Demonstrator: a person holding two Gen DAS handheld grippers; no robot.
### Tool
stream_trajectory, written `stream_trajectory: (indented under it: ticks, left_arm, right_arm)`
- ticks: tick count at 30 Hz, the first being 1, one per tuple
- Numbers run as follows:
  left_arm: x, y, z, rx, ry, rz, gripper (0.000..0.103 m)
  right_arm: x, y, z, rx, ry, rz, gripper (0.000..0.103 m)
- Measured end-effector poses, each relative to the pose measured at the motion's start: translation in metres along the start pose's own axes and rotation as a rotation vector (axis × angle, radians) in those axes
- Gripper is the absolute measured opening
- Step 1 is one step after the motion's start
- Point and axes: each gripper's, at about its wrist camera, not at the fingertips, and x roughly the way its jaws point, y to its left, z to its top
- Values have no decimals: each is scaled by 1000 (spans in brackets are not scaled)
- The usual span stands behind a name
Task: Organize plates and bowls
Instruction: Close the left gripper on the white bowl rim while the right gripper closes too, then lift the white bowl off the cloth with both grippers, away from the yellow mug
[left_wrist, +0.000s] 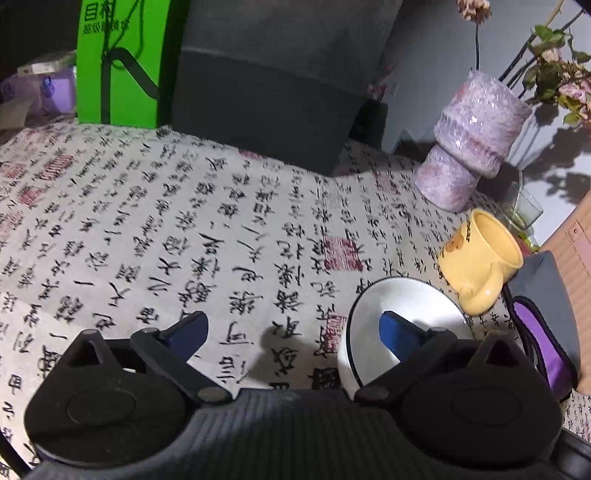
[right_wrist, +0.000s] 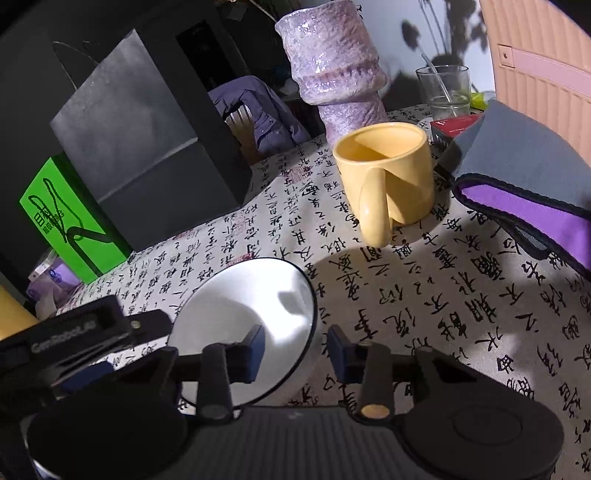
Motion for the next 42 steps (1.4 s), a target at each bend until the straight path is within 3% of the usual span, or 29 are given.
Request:
stream_trajectory:
  ticks: [10,14,16,19,33,42]
  left_arm:
    - [13,-11,-5,41,18,-11,66]
    - [17,-15,-6,58,27,-19,58]
    - [20,-15,-7,62,45,-31,44]
    - [24,-14,-8,60,56,-49,35]
    - [22,-36,-18,186,33,-54,12]
    - [17,-44,-24,240,-7,-33,11]
  right_arm:
    - [0,-5,-3,7,-9,8,21]
    - [2,-7,-3,9,-14,12,21]
    - [1,-7,-4,7,-18,14,21]
    - [1,-8,-5,14,-21,23,21]
    - [0,-12,-7,35,-22,37,18]
    - [0,-10,-9,17,-26,8,14]
